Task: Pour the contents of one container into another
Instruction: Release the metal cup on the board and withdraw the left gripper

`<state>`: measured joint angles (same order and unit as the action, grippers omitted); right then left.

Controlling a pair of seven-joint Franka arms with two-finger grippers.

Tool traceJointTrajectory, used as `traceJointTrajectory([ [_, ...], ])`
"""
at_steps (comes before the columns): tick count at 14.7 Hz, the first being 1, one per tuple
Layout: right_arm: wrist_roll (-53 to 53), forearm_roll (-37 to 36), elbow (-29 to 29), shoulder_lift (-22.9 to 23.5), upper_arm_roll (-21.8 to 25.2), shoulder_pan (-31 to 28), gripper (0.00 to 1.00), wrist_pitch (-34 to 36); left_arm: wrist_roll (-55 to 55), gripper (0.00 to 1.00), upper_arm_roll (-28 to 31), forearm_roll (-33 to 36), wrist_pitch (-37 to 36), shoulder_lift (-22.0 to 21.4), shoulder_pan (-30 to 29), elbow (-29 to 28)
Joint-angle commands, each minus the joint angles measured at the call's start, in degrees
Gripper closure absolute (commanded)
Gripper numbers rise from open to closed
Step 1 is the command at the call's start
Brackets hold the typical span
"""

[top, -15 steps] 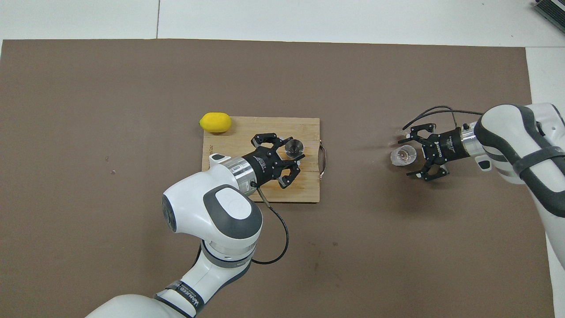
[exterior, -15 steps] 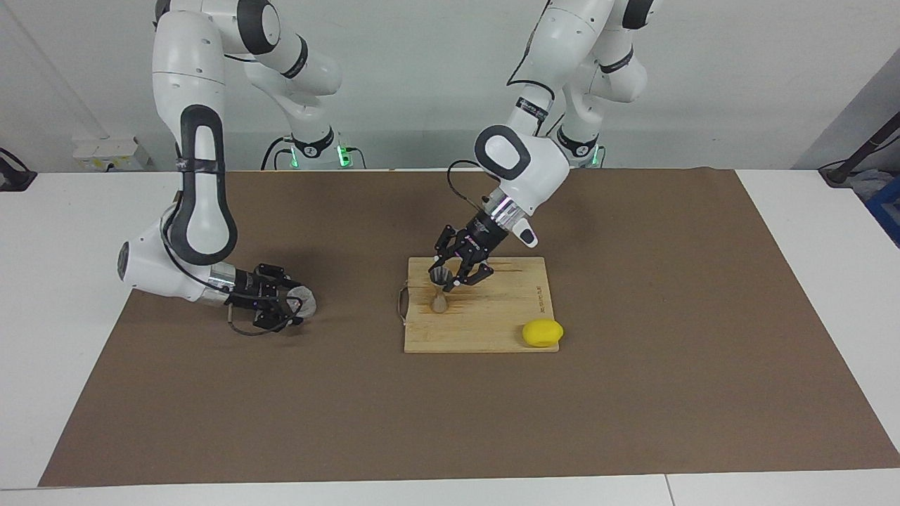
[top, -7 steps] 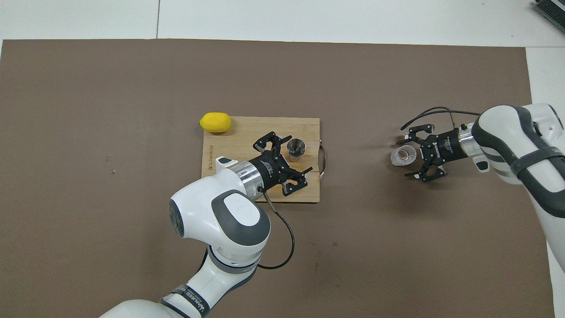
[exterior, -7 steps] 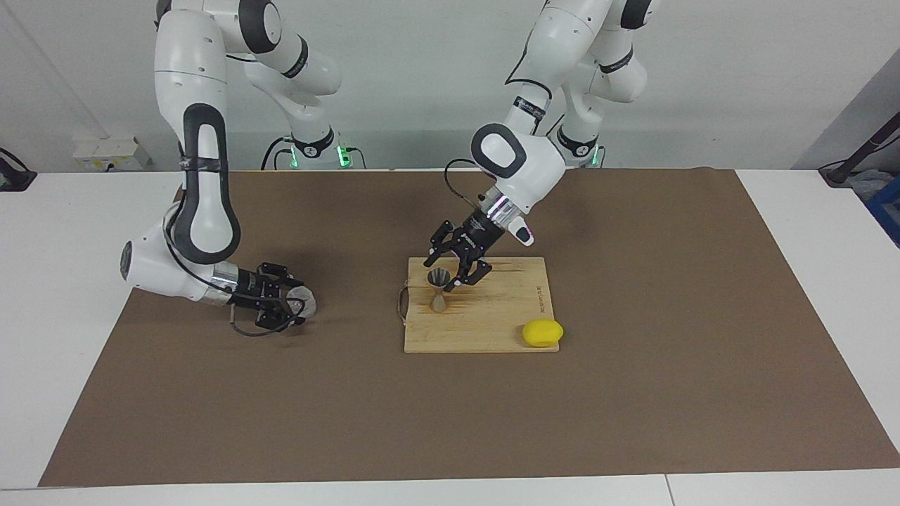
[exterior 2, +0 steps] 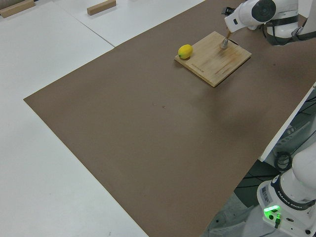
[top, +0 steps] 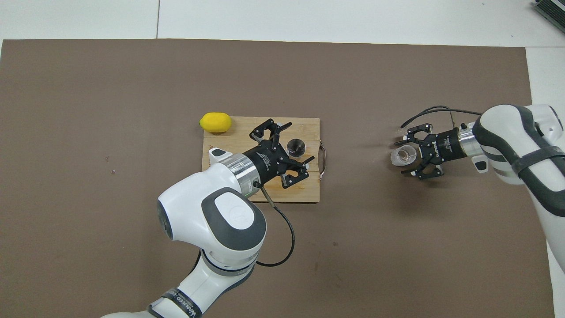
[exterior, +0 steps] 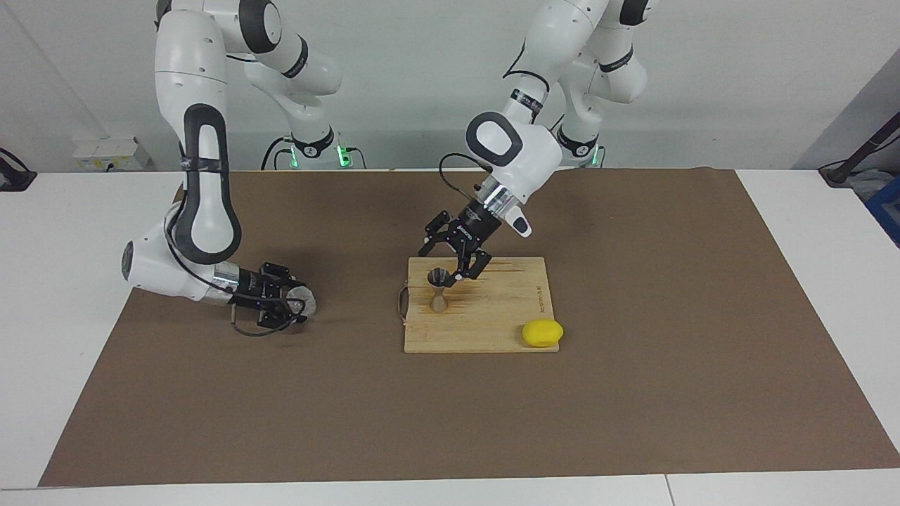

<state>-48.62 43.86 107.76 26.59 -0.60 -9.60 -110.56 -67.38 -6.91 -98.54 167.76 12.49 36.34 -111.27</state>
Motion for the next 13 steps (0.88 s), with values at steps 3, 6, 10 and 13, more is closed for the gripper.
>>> traceJointTrajectory([
  [3,-0.07,2.19,1.58,-1.72,-0.10,0.02,0.42,-1.15,-0.03,0.00,0.49,7.03,-13.74,-3.43,-10.12,-0.61],
  [6,-1.03,2.19,0.88,-2.42,-0.10,0.20,0.69,-1.15,-2.13,0.00,0.66,18.25,-26.04,-4.58,-17.51,0.35],
  [10,-8.04,1.93,0.44,-5.05,-0.10,3.88,0.81,-5.34,-8.73,0.00,0.67,39.96,-40.90,-3.09,-24.81,7.20],
  [13,-16.48,0.87,-0.61,-6.20,0.16,8.88,0.81,-8.26,-8.21,0.00,0.58,55.68,-47.50,-1.25,-28.25,12.20],
])
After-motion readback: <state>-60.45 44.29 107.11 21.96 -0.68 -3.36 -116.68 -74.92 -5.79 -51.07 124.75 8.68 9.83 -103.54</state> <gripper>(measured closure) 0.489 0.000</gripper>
